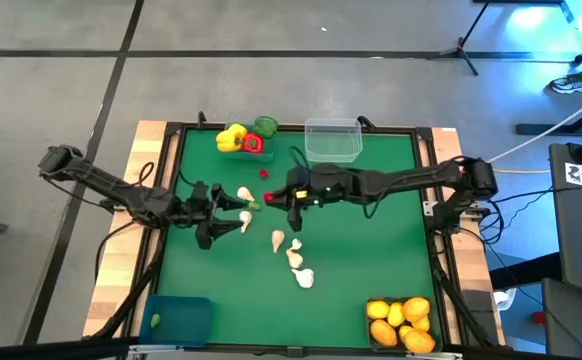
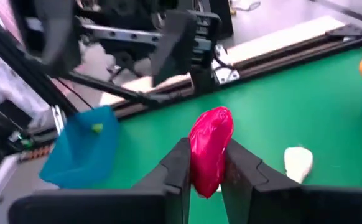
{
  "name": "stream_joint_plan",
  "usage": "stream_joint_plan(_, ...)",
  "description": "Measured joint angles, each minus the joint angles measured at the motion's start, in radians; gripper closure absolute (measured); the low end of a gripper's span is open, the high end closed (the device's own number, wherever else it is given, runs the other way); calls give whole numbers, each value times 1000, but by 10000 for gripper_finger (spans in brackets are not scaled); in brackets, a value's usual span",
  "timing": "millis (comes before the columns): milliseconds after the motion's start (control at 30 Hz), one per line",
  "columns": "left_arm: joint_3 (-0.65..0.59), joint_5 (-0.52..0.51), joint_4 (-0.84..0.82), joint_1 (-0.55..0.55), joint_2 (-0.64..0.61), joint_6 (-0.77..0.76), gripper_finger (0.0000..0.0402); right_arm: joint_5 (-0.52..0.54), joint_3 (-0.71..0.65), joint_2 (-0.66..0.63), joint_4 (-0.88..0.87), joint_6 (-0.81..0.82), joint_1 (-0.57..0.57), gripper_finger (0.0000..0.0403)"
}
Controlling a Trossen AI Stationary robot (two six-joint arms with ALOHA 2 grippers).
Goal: Sort produce into baskets
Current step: Put the red chili pepper into the blue bin
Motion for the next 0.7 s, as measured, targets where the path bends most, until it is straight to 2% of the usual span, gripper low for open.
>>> stream_joint_plan(367, 0, 127, 0, 158, 50, -8, 94, 55, -6, 4, 50, -26, 63, 343)
stream_joint_plan(567, 0, 221, 92, 191, 87, -12, 112, 77, -6, 4, 53, -27, 62, 343)
stream_joint_plan(700, 0, 228, 105, 196, 118, -30, 120, 95, -6, 4, 97, -31, 62, 343)
